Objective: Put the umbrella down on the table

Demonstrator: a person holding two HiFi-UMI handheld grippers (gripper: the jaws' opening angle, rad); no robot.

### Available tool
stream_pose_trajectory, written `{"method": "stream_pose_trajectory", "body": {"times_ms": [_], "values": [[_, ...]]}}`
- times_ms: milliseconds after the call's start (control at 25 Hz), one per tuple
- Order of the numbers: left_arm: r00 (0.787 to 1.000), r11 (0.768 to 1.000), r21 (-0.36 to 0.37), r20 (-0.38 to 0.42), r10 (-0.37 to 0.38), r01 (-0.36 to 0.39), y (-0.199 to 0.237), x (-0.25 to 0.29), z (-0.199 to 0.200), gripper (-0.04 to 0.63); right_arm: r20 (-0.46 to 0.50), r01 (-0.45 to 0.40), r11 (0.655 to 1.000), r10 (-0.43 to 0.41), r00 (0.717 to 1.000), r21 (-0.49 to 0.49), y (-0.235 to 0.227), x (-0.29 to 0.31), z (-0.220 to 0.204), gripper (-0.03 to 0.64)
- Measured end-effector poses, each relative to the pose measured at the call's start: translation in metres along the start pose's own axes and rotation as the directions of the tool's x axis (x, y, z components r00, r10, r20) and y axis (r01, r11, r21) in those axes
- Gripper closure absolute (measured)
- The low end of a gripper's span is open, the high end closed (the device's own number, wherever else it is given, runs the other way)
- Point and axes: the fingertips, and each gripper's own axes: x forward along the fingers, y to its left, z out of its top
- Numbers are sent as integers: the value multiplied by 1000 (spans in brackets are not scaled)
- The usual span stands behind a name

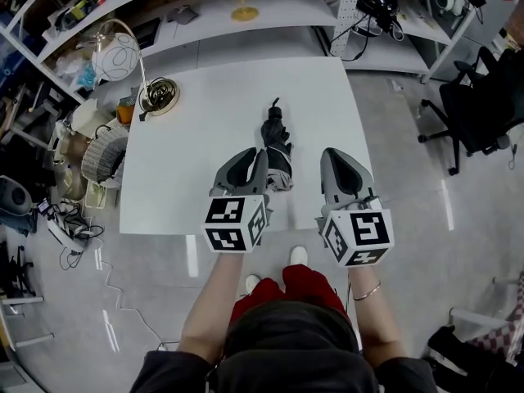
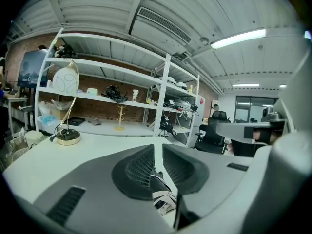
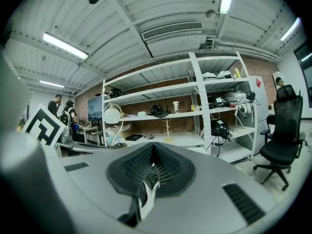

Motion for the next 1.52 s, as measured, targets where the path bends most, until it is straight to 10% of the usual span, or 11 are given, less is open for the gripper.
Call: {"method": "stream_pose_trajectory", "body": {"times_ms": [1520], "values": [[978, 997, 33, 194, -78, 73, 1, -177, 38, 581, 133, -22, 998, 29, 991, -51, 113, -115, 34, 601]]}}
